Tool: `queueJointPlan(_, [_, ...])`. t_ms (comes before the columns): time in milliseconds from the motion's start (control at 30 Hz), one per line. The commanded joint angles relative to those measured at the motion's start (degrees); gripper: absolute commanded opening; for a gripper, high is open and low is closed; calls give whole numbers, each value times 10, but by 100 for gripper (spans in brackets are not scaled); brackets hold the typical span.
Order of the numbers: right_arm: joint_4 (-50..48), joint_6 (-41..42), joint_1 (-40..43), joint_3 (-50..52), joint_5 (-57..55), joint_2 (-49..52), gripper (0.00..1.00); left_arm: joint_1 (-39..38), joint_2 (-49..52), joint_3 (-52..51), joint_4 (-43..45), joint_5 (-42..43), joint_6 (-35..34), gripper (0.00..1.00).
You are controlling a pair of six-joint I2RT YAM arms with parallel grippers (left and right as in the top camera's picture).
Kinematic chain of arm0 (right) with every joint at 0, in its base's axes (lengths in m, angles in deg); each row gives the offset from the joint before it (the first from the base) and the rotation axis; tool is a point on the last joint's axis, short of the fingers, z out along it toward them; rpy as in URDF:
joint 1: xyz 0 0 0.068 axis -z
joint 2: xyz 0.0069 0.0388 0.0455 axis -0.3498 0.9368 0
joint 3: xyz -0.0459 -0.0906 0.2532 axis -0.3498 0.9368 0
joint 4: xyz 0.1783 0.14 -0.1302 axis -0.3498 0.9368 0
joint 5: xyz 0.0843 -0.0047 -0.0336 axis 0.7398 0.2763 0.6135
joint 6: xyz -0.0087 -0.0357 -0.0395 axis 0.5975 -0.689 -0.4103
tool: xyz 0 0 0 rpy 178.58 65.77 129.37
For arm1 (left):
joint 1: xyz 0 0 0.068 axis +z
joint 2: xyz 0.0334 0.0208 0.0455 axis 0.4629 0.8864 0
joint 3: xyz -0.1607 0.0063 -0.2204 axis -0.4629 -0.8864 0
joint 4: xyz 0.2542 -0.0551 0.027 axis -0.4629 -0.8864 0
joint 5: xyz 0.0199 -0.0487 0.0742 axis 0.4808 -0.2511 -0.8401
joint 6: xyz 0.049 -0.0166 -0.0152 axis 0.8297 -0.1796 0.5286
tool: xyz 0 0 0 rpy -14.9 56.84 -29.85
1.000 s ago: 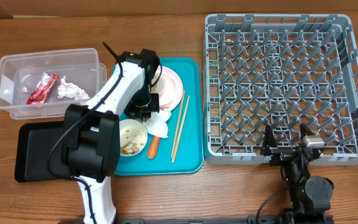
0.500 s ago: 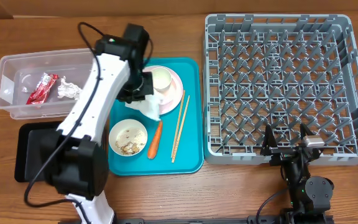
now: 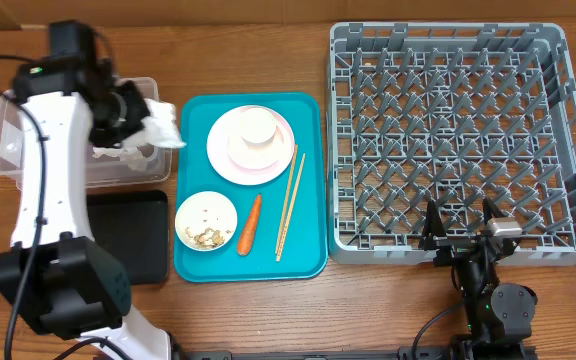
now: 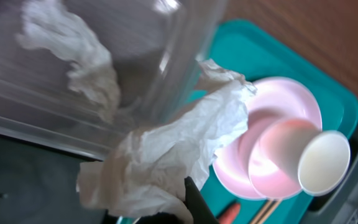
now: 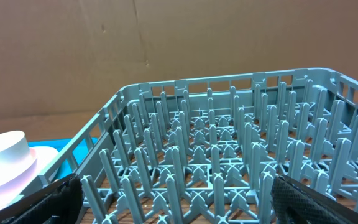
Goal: Sort waste into correct bins and load items into the dishwasher
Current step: 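Carry the tissue to the clear bin and release it, then move the left gripper back over the tray toward the rice bowl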
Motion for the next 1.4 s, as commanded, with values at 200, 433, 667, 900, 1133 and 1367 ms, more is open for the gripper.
queueJointPlan(200, [-4,0,4,6,1,-7,100,96,0,14,45,18,-34,4])
queueJointPlan(433, [-4,0,4,6,1,-7,100,100,41,14,71,18,-47,4])
queueJointPlan(667, [-4,0,4,6,1,-7,100,97,83,14,95,22,-62,7])
queueJointPlan(900, [-4,0,4,6,1,-7,100,97,91,14,92,39,-61,18])
queueJointPlan(1133, [-4,0,4,6,1,-7,100,98,91,14,113,141,-25,79])
queueJointPlan(1367, [-4,0,4,6,1,-7,100,97,84,14,80,233,3,70])
